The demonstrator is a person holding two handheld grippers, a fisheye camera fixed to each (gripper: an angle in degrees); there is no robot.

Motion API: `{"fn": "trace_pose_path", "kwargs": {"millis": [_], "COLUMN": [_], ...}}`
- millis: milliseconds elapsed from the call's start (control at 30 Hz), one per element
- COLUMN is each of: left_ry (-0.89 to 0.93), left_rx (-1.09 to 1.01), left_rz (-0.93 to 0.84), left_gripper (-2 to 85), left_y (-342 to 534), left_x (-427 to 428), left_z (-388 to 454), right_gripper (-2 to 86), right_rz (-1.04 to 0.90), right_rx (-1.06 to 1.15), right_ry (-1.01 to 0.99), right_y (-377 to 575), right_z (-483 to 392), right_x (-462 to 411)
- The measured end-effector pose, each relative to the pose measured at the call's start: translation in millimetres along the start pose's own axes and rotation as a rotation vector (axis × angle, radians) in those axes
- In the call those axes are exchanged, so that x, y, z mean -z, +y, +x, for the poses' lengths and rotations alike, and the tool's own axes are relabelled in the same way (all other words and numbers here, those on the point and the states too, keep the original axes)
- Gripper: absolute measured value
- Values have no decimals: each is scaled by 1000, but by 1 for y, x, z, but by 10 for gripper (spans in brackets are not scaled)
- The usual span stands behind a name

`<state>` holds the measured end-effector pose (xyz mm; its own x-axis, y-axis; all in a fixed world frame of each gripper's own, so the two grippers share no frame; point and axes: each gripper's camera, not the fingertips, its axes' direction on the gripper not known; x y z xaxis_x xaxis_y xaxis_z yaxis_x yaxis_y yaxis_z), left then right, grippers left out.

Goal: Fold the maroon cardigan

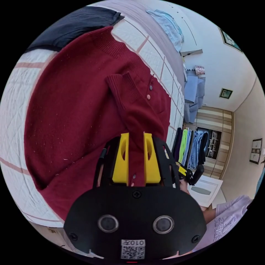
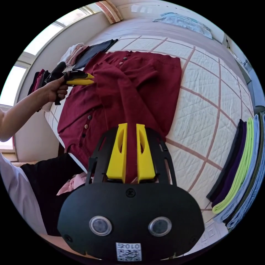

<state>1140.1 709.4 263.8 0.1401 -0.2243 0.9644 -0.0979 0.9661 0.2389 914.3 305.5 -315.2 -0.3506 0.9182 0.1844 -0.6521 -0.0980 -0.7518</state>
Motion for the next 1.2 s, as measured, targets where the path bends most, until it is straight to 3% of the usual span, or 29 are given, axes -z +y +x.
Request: {"fn": "trace_pose_path", "kwargs": {"millis": [233,367,467,567,633,700,800,933,1067,1200], "left_ry": [106,-11,41,-99,-330,-480,-702,-835,-883,-935], "left_rx": [37,14,-4,-155,-345,-506,-835,-1272,-1387,-1378], "left_rz": [9,-35,-44,94,146,38,-251,-512,-624,-625], "left_gripper": [5,2,4,9,17,27,48,69,80,79], "left_y": [3,17,40,80,125,160,235,356,416,434], "left_x": [-38,-35,-43,-24,-15,-30,-78,-131,-164,-189], "left_z": [2,9,-4,9,36,53,74,79,61,40], "right_gripper": [57,58,77,87,92,93,93,100,110,118], "right_rz": [-170,-100,-78,13,-68,-200,-178,-153,-299,-298], "right_rx": [-41,-118,-109,-26,37,69,90,372,672,752], "right_ry": [69,12,-1,87,127,124,157,172,227,349], "right_y": [12,22,21,24,26,29,25,38,74,84], "right_z": [-3,14,5,-24,-37,-42,-54,-115,-169,-185], "right_x": [-70,-76,-70,-61,-81,-110,-109,-103,-146,-172]}}
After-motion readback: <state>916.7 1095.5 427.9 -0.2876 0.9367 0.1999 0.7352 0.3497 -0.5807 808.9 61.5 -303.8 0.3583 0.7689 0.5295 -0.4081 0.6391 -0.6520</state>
